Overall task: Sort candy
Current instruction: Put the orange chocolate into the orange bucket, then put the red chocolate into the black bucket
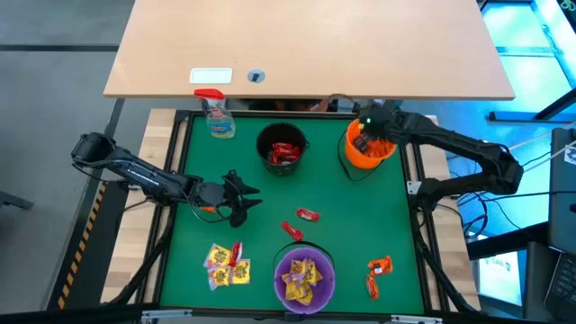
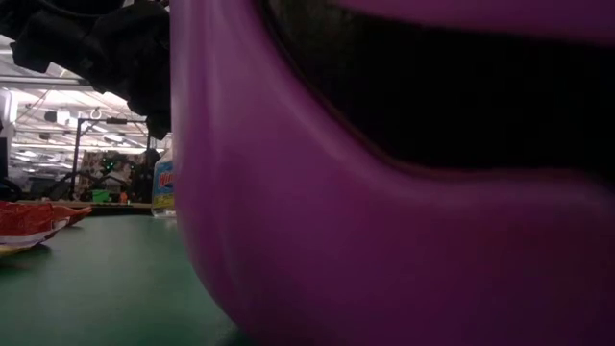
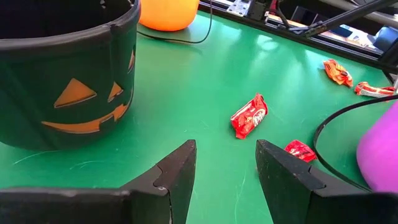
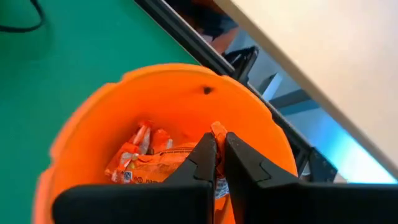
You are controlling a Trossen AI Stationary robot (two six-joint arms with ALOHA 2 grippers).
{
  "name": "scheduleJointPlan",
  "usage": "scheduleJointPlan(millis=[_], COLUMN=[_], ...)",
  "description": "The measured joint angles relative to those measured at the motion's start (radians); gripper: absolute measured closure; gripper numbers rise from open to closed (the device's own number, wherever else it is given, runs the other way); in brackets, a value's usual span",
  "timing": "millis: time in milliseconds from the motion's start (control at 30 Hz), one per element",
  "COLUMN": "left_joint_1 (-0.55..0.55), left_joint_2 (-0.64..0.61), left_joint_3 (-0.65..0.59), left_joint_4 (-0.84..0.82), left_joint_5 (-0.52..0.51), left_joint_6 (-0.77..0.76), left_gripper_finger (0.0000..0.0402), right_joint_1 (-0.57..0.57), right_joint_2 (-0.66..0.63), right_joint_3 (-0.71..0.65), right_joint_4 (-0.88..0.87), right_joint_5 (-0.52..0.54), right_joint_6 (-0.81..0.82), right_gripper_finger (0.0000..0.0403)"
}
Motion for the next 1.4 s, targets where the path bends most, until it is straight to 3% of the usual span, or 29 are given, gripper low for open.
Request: scheduleJointPlan(millis=[233,633,800,900,1000,1400], left_joint_1=[0.0,0.003,0.012,0.024,0.027,0.027], left_joint_2=[0.0,0.0,0.0,0.0,0.0,0.0], left_joint_3=[0.0,0.04,0.083,0.102,0.111,0.111], left_joint_4=[0.0,-0.001,-0.001,-0.002,-0.001,-0.001], left_joint_5=[0.0,0.028,0.029,0.036,0.085,0.097], left_joint_6=[0.003,0.111,0.228,0.239,0.239,0.16], left_gripper_finger=[0.0244,0.0244,0.0244,0.0244,0.0244,0.0244], right_joint_1=[-0.118,-0.119,-0.109,-0.058,0.037,0.487], right_joint_2=[0.0,0.0,-0.014,-0.028,-0.051,-0.071], right_joint_3=[0.0,-0.001,-0.001,-0.001,-0.001,-0.016], right_joint_4=[0.012,0.013,0.017,0.025,0.039,0.2], right_joint_5=[-0.096,-0.154,-0.326,-0.416,-0.427,-0.303], right_joint_6=[-0.064,-0.1,-0.104,-0.101,-0.082,-0.044], right_gripper_finger=[0.0377,0.0258,0.025,0.0255,0.0262,0.0269])
